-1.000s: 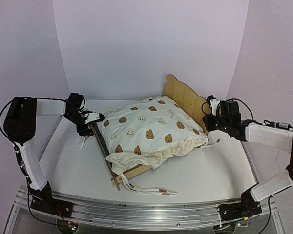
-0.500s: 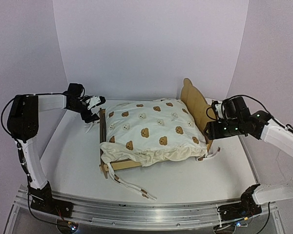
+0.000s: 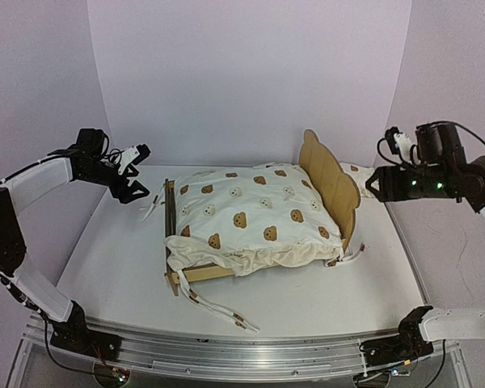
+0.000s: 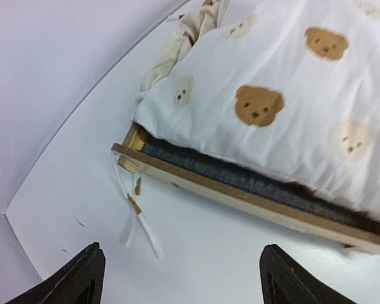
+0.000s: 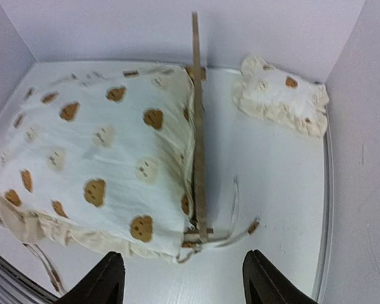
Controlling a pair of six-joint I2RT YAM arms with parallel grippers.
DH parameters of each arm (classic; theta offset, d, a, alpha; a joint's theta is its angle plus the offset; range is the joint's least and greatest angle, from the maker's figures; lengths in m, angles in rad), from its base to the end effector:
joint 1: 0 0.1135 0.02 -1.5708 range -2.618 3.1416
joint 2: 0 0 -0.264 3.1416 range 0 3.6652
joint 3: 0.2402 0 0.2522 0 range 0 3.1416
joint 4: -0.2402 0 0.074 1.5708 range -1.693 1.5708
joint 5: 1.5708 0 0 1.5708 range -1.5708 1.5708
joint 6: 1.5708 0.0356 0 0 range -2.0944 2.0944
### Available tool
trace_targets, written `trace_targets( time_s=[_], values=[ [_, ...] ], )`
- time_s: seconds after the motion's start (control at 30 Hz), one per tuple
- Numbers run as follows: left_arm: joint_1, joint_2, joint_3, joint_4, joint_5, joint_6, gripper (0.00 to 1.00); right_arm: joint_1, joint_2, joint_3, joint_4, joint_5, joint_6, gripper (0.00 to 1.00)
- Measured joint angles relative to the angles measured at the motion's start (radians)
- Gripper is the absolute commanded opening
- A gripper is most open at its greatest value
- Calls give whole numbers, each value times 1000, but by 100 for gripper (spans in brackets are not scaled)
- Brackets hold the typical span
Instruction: Set up the pet bed
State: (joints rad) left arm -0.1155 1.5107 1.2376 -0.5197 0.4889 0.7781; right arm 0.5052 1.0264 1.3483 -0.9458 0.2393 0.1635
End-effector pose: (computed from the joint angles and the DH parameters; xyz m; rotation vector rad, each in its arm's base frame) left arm 0.3261 -0.0547 0.2936 1.1794 1.9292 -0.2307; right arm 0.1658 0.0821 0.4103 -0.2375 2.1638 0.1185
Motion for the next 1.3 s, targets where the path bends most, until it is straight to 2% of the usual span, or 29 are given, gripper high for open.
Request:
trace_targets(
  time_s=[0.07,0.2,0.27,0.37,0.5,0.6,0.73,0.83,1.03,1.07,1.1,1.17,1.3],
  values=[
    [-4,-58,-19,-30,41,-60,87,0,38,110,3,-41,-24,56],
    [-27,-192,-92,-55,107,-186,88,12,168,290,60,-201,-36,55],
    [-46,-254,-132,-57,137,-253,88,54,246,337,107,-261,-37,56],
    [-62,-327,-176,-61,172,-340,89,185,392,394,156,-302,-66,58],
    [-62,-403,-226,-59,190,-417,89,379,598,410,184,-338,-123,61],
    [-62,-446,-266,-62,192,-451,89,461,693,406,181,-348,-153,63],
    [-66,-465,-306,-80,193,-466,86,516,787,407,180,-345,-177,64],
    [-78,-465,-323,-85,191,-467,81,541,859,435,174,-340,-192,61],
    [-154,-459,-355,-99,190,-460,79,568,970,481,198,-350,-193,60],
    [-171,-457,-358,-106,189,-456,79,572,983,482,205,-353,-190,57],
    [-190,-455,-361,-110,188,-447,79,575,996,482,213,-357,-189,50],
    [-231,-445,-363,-120,183,-427,79,580,1028,483,238,-360,-179,27],
    [-296,-416,-363,-135,161,-363,79,584,1094,490,271,-325,-157,3]
  ],
)
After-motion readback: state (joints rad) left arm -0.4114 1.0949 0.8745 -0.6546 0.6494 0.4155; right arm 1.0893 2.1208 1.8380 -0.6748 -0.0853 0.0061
